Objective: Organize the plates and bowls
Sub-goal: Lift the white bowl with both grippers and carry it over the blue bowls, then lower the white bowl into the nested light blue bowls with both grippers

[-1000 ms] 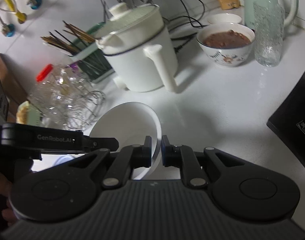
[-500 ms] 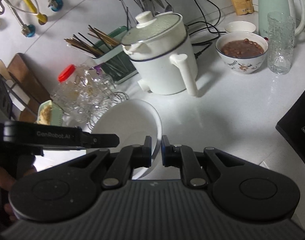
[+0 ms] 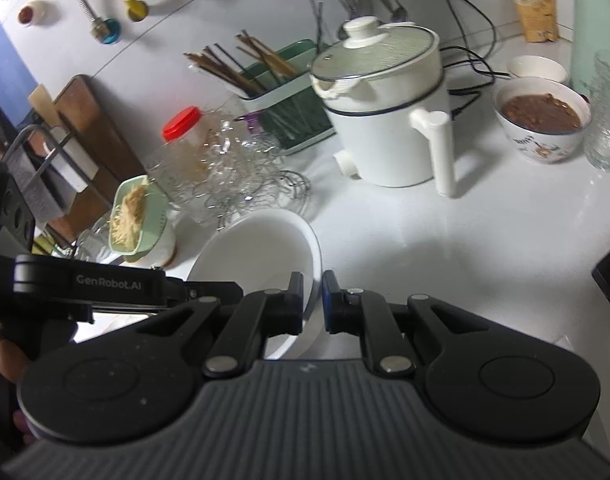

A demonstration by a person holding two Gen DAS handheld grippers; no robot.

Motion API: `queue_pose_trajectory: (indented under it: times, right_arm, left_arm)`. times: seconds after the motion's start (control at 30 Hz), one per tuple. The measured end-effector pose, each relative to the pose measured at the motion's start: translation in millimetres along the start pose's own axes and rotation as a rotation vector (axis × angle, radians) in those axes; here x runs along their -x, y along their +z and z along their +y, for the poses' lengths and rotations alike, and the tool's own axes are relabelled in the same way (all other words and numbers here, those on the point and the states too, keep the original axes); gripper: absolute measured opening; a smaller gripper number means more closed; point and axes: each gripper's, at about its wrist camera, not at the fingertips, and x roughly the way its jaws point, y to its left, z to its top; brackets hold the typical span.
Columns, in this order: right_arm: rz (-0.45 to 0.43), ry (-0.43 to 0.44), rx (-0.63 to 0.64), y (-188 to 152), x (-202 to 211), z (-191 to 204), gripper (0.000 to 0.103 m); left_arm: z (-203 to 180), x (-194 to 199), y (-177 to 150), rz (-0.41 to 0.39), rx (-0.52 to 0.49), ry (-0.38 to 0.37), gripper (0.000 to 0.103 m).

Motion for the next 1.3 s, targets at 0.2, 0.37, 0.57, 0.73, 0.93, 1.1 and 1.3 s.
queue_pose_trajectory:
  times: [0.2, 0.37, 0.57, 0.73, 0.93, 1.1, 1.3]
  right_arm:
    - [0.023, 0.03, 0.039, 3.6, -13.0, 17.3, 0.014]
    - [0.051, 0.075, 0.048, 6.6, -29.3, 30.7, 0.014]
    - [0.089, 0.113, 0.087, 11.5, -56.4, 51.7, 0.014]
    - [0.152, 0.086, 0.118, 4.1, -77.7, 61.4, 0.014]
    - [0.216, 0.043, 0.142, -15.5, -96.5, 61.9, 0.014]
    - [0.227, 0.047, 0.135, -19.0, -101.3, 61.8, 0.014]
    - [0.237, 0.058, 0.066, -15.5, -100.1, 52.9, 0.029]
  left_arm:
    - [23.3, 13.2, -4.5, -0.034, 0.064, 0.008, 0.03]
    - [45.6, 30.0, -7.6, -0.101, 0.123, 0.027, 0.029]
    - [74.1, 35.2, -12.9, -0.145, 0.18, 0.064, 0.029]
    - [87.4, 24.5, -21.3, -0.113, 0.191, 0.099, 0.03]
    - [94.7, 10.0, -33.6, -0.074, 0.169, 0.154, 0.03]
    - [100.5, 6.2, -34.2, -0.068, 0.175, 0.171, 0.031]
    - [104.4, 6.3, -34.4, -0.063, 0.18, 0.2, 0.066]
